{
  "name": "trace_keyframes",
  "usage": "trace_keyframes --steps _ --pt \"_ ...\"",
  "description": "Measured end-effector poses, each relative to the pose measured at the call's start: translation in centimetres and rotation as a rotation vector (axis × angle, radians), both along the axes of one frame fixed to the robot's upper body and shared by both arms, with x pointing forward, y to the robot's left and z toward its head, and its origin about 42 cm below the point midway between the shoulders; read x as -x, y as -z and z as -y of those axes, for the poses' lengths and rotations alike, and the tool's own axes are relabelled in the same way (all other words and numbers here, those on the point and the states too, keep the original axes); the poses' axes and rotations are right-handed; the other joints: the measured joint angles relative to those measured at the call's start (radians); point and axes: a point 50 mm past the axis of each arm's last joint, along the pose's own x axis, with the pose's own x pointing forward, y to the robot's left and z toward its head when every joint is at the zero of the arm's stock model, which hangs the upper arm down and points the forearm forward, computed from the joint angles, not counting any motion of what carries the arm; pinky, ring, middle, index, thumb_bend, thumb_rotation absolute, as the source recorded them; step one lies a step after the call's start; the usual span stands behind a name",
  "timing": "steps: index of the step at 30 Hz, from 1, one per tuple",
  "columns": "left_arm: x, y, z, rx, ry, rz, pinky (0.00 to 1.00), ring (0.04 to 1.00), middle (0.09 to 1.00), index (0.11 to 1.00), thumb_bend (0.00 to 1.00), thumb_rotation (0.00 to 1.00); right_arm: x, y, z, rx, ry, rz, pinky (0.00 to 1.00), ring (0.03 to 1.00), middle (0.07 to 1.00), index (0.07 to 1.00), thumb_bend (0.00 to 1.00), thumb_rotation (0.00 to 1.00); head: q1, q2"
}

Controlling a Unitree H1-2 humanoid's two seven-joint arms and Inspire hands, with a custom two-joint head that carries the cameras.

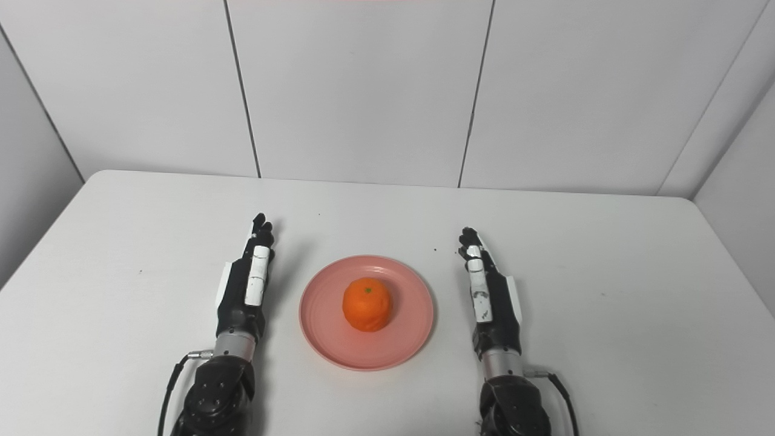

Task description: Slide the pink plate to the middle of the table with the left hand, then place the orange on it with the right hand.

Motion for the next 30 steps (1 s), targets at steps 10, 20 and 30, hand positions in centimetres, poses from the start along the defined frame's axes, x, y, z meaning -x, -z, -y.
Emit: trace_keyframes --steps 10,20,30 --pt "0.28 -0.26 0.33 0.009 -0.001 -0.015 1.0 1.0 0.995 1.0 0.84 1.0 -0.68 -0.06 -0.05 -0.018 0.009 -0.007 1.0 0.933 0.923 0.906 0.8 1.0 0.0 0.003" --pt "0.26 -0.22 0.25 -0.002 0.004 -0.015 1.0 1.0 0.981 1.0 0.83 0.99 -0.69 0.02 -0.06 -0.042 0.019 -0.011 0.99 0.927 0.917 0.906 0.81 0.98 -0.002 0.005" --pt "0.24 -0.18 0.09 -0.015 0.012 -0.014 1.0 0.993 0.975 1.0 0.83 0.98 -0.69 0.02 -0.08 -0.044 0.021 -0.011 1.0 0.923 0.914 0.894 0.82 0.98 -0.005 0.005"
